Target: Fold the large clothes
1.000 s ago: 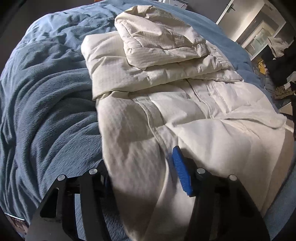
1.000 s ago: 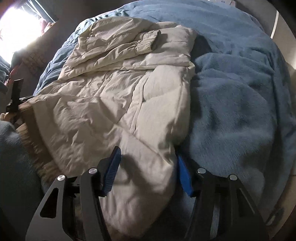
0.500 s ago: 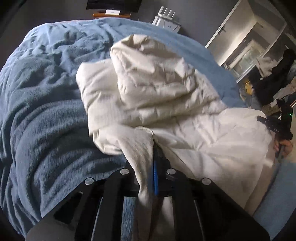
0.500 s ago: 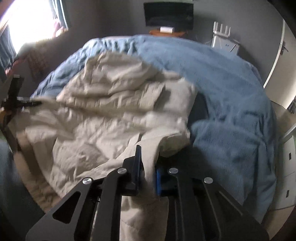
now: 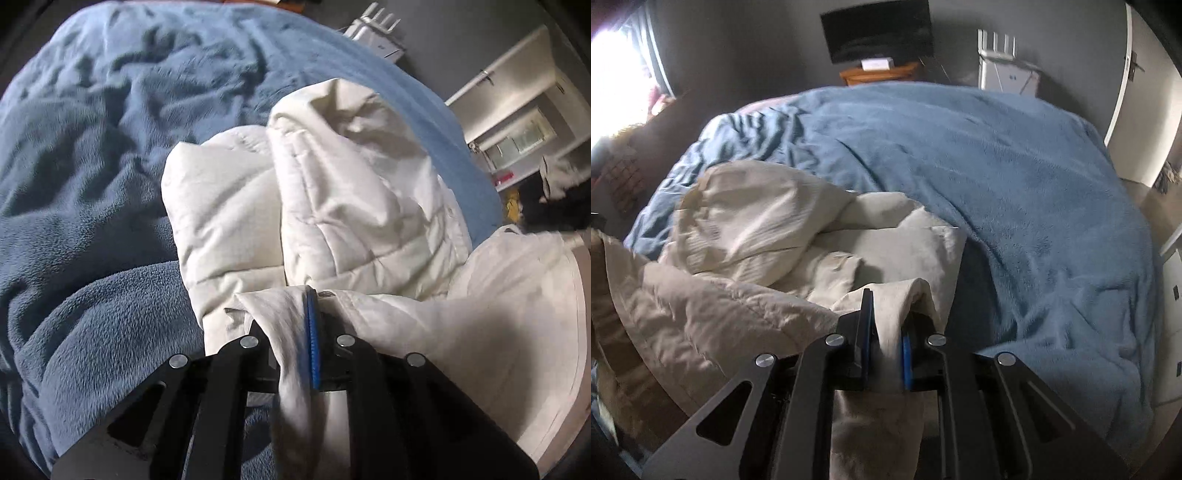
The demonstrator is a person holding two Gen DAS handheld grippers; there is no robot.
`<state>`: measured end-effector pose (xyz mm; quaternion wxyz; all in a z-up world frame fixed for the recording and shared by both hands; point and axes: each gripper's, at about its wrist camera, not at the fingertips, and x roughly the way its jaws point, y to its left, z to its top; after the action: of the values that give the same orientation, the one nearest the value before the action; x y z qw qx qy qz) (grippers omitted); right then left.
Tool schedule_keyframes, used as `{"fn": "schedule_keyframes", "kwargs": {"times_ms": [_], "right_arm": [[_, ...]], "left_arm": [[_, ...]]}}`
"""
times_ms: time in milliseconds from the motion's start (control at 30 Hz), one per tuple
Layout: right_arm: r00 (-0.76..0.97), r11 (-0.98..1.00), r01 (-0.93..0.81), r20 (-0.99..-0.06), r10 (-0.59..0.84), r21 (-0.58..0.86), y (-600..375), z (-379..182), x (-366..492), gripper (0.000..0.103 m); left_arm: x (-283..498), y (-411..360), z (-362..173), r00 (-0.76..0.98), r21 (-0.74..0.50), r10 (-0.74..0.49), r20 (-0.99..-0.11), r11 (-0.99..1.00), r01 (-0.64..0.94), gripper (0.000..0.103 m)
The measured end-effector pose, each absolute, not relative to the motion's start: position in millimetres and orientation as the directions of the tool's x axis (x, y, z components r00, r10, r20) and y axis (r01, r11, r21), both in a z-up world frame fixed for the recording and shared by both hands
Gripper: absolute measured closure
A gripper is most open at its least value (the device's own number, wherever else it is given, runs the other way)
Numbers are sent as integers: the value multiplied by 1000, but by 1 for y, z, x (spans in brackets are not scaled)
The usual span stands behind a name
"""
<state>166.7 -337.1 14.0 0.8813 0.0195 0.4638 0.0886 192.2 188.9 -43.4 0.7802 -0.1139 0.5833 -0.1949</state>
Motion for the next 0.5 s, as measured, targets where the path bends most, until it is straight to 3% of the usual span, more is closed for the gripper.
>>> {"fn": "schedule_keyframes", "kwargs": {"times_ms": [200,300,400,433,500], "right_arm": [[518,987,-107,-840,160,122,-332,-7,196,93],[498,986,-103,-851,168,135,-332,-10,201,93],[482,980,-92,-854,197,174,-337,-8,203,91],[478,978,-87,-853,208,189,-338,-6,202,90],[472,971,-81,-849,236,225,-341,1,198,88]], "left_arm": [[198,191,-37,193,-413,-441,-876,894,172,88],[197,197,-27,184,-427,-454,-872,888,170,81],[195,203,-6,252,-372,-403,-880,914,161,39],[195,205,3,295,-348,-382,-876,923,162,11],[188,210,23,370,-343,-386,-845,922,180,7]]}}
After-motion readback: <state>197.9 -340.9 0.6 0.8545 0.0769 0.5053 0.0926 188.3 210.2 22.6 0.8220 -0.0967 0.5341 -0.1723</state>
